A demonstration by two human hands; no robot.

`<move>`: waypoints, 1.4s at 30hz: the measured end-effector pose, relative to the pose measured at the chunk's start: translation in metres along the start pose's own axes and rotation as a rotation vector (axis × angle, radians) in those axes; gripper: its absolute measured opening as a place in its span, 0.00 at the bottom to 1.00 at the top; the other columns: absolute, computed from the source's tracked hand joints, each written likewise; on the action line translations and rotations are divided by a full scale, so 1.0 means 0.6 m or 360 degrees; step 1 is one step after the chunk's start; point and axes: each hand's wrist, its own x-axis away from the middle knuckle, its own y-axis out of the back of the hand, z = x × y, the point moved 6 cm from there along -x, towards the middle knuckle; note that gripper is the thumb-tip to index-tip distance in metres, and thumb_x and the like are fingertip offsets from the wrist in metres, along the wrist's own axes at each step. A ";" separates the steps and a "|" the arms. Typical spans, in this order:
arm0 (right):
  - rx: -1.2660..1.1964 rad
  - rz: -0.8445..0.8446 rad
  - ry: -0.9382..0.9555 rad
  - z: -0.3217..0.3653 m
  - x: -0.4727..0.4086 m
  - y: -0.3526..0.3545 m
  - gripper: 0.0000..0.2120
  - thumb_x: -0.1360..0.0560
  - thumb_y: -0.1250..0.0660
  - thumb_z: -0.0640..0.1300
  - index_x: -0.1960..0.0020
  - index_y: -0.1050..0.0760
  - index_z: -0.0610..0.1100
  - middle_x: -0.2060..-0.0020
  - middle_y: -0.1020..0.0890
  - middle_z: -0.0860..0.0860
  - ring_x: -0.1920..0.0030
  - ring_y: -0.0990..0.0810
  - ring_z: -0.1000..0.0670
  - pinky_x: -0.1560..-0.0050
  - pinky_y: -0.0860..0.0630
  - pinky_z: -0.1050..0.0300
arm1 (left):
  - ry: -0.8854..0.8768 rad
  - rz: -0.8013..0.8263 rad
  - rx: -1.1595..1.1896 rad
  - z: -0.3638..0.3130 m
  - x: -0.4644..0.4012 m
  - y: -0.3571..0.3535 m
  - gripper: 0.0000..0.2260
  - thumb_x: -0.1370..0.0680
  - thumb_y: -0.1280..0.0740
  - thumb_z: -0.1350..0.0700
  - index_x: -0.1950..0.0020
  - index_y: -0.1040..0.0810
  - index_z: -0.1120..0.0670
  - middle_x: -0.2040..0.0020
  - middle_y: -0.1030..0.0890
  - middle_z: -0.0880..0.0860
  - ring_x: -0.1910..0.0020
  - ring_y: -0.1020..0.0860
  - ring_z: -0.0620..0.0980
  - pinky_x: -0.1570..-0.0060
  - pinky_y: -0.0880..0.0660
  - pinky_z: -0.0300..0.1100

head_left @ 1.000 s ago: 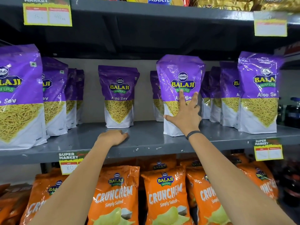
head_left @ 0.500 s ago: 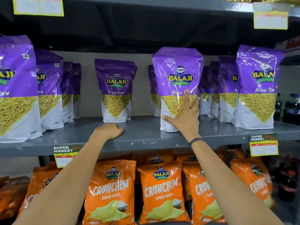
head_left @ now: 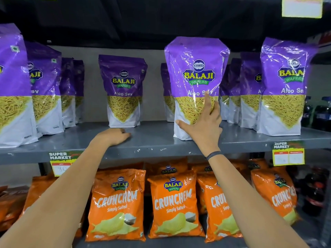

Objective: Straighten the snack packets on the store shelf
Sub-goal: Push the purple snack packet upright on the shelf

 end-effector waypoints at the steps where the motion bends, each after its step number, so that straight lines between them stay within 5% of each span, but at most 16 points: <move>1: 0.0019 -0.0010 0.0002 0.000 0.003 0.002 0.54 0.39 0.26 0.65 0.23 0.54 0.56 0.25 0.44 0.41 0.29 0.38 0.36 0.44 0.27 0.33 | -0.0002 -0.0001 0.0006 0.000 0.000 -0.001 0.22 0.21 0.47 0.43 0.34 0.26 0.52 0.29 0.28 0.58 0.34 0.28 0.58 0.38 0.32 0.48; 13: 0.0111 -0.0068 0.0019 0.000 0.015 0.017 0.54 0.38 0.28 0.68 0.23 0.54 0.55 0.25 0.43 0.40 0.30 0.37 0.34 0.46 0.26 0.33 | 0.0002 0.0003 0.0017 -0.004 0.007 0.001 0.22 0.21 0.47 0.43 0.34 0.26 0.53 0.30 0.27 0.59 0.34 0.28 0.58 0.37 0.32 0.48; 20: 0.0113 -0.0064 0.0073 0.006 0.028 0.019 0.51 0.34 0.37 0.73 0.22 0.55 0.52 0.23 0.47 0.38 0.25 0.43 0.35 0.38 0.31 0.32 | 0.0014 0.0015 -0.0005 -0.003 0.008 0.001 0.21 0.21 0.47 0.43 0.38 0.24 0.53 0.32 0.26 0.59 0.36 0.27 0.58 0.39 0.32 0.47; 29: 0.0103 -0.0434 0.0568 0.114 0.069 0.027 0.31 0.22 0.43 0.62 0.24 0.41 0.47 0.25 0.40 0.35 0.24 0.44 0.35 0.26 0.43 0.35 | 0.0082 -0.0138 -0.0150 0.007 0.030 0.038 0.27 0.22 0.49 0.38 0.26 0.36 0.48 0.24 0.35 0.54 0.27 0.34 0.57 0.29 0.35 0.52; 35: -0.0028 -0.0306 0.0747 0.215 0.073 -0.029 0.29 0.20 0.44 0.59 0.24 0.41 0.47 0.24 0.42 0.37 0.23 0.46 0.37 0.24 0.45 0.39 | 0.0047 -0.0203 -0.0196 0.100 0.042 0.087 0.28 0.21 0.49 0.38 0.29 0.30 0.53 0.29 0.29 0.59 0.31 0.30 0.60 0.33 0.32 0.55; 42: -0.0171 0.0085 0.0549 0.315 0.034 -0.155 0.30 0.21 0.42 0.58 0.23 0.45 0.48 0.23 0.48 0.39 0.23 0.52 0.37 0.25 0.45 0.38 | -0.0058 -0.0143 -0.0182 0.194 0.047 0.089 0.24 0.19 0.49 0.45 0.31 0.29 0.58 0.31 0.27 0.62 0.33 0.29 0.61 0.34 0.33 0.52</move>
